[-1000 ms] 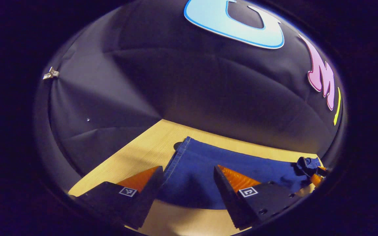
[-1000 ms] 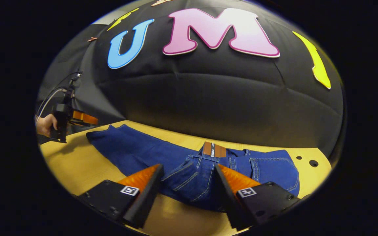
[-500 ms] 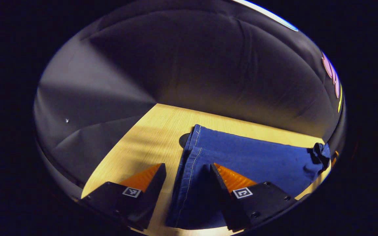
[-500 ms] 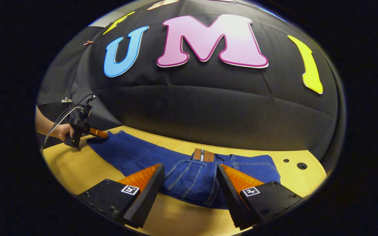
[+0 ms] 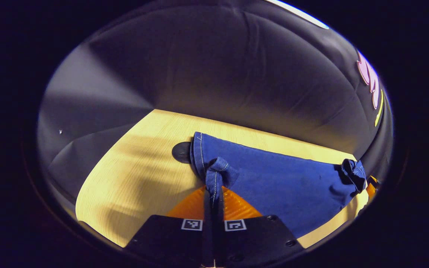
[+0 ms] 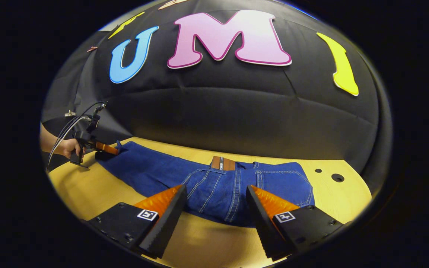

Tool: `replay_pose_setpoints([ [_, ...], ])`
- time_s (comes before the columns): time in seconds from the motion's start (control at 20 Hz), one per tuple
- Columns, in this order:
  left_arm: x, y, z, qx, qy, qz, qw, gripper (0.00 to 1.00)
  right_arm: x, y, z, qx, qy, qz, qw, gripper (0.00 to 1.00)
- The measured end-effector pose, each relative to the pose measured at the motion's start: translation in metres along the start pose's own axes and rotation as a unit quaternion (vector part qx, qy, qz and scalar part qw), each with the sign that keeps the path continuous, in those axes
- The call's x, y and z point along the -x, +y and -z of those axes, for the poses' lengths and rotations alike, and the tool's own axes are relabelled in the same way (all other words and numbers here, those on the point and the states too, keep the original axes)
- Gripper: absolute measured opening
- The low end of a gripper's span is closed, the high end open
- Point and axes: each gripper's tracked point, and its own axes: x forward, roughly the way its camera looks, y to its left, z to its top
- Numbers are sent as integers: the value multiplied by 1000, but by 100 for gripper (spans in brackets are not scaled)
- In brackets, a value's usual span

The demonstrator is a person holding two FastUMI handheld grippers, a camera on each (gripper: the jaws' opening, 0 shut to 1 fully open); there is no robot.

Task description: Grasp the waist and the cuffs of the jeans and fold them to make the two legs overlap; first hold the waist and fold one-third of the jeans toward the cuffs, then hold the cuffs and fold the remaining one-third in the same direction to finish folding.

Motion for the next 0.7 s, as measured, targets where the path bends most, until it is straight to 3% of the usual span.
replay_pose_setpoints([
  [0.15,18,-16,-12,-4,-22,-11,1000,6,9,-18,-4,8,-2,16,1000,97],
  [0.3,63,-54,-48,32,-57,2,998,6,21,-48,-18,6,-5,43,999,97],
  [0.45,120,-121,-92,54,-95,49,993,6,41,-84,-33,-7,-8,77,997,97],
  [0.7,156,-257,-96,73,-83,118,987,6,92,-144,-59,-13,-13,133,991,97],
])
